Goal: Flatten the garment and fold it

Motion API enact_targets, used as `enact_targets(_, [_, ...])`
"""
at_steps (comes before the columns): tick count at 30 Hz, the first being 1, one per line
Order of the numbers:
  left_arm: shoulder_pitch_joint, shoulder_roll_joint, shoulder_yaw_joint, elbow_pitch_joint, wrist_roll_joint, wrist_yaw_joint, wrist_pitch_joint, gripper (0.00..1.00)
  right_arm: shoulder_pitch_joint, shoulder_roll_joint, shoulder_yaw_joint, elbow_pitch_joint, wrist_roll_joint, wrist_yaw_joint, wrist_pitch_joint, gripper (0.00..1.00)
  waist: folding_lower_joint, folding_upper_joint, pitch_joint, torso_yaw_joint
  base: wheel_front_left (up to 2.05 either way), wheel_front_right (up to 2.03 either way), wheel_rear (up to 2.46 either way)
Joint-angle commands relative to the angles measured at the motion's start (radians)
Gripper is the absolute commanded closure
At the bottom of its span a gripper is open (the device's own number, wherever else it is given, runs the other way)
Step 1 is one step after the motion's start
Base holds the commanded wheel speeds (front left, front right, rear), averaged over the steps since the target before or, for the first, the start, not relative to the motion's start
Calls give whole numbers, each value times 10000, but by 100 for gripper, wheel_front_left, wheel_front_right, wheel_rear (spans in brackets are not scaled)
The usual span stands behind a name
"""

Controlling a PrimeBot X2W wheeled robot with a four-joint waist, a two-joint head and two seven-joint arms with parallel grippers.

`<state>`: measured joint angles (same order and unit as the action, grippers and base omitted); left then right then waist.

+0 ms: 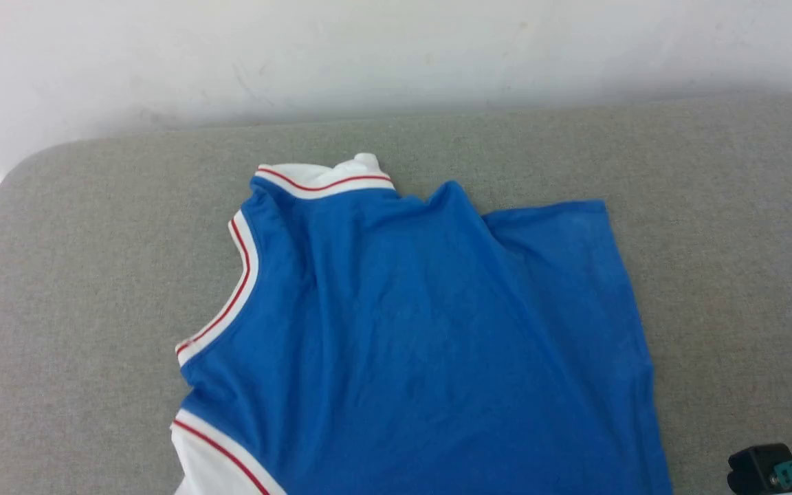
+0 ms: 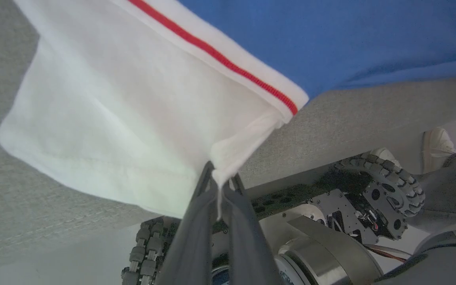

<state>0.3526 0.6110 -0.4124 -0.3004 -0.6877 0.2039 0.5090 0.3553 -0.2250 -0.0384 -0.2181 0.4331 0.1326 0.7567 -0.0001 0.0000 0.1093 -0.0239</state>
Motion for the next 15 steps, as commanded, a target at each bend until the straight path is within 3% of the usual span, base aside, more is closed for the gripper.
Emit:
enact_targets(1, [210,114,-9,-117,-114,39,95,100,203,77,-73,-134,67,-19,194,100,1,0,-81,26,0,0,0])
enact_targets(15, [938,245,-105,-988,-767,30,534,100,1335,473,-500,-1019,521,-19,1541,100,1,0,-620,155,0,0,0])
